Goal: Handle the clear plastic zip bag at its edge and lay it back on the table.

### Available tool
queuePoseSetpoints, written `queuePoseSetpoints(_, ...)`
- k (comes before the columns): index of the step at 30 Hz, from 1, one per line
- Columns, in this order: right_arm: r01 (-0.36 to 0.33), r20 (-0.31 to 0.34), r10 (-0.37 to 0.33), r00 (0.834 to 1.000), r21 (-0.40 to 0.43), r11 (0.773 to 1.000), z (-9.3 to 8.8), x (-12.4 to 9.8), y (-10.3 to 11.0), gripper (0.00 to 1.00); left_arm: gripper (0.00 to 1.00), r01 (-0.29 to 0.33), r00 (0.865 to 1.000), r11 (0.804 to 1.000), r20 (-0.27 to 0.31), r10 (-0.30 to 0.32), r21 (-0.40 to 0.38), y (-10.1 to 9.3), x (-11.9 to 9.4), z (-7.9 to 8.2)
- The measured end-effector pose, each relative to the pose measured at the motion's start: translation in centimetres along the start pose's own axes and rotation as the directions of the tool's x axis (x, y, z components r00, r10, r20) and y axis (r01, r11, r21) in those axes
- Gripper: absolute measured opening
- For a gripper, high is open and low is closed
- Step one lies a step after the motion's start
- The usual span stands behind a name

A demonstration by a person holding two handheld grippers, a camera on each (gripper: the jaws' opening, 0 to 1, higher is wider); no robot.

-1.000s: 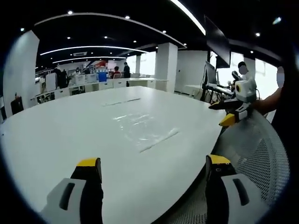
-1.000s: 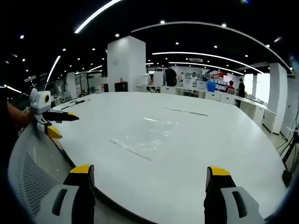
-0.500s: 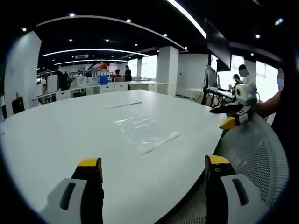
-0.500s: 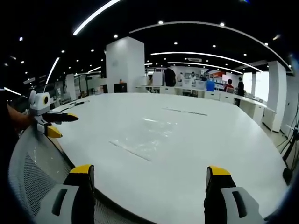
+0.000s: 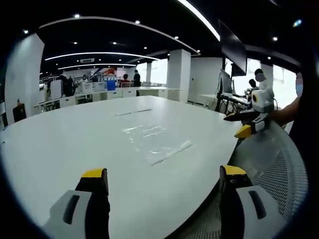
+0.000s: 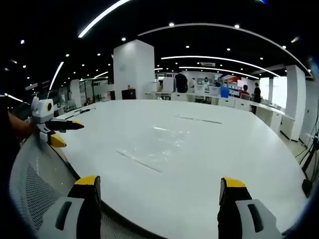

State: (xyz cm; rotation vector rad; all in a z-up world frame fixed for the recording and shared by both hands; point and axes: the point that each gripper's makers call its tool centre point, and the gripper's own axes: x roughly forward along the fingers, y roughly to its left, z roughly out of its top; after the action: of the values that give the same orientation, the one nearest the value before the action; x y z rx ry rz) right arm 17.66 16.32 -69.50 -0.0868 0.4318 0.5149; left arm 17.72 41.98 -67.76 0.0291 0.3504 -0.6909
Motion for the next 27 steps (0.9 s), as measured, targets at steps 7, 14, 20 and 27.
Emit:
queuePoseSetpoints(7,-0.007,0.003,0.007,1.0,-0.002,1.0,0.0,0.0,0.1,1.0,0.93,0.007,1.0,1.0,-0.016,-0.007,0.03,-0.2,0.1,0.2)
queuePoseSetpoints(14,-0.014,0.001,0.014,1.0,0.0,1.0,-0.1,0.1,0.1,1.0,0.89,0.05,0.997,0.992,-0.058,-0.043,0.114,-0.4,0.9,1.0)
queuePoseSetpoints(20,-0.017,0.002,0.017,1.0,0.001,1.0,0.1,0.1,0.4,1.0,0.86,0.082,0.995,0.979,-0.074,-0.069,0.186,0.0,1.8,2.2)
queuePoseSetpoints(27,-0.021,0.001,0.021,1.0,-0.005,1.0,0.1,0.1,0.4,1.0,0.83,0.115,0.991,0.965,-0.088,-0.096,0.236,0.8,2.9,2.9)
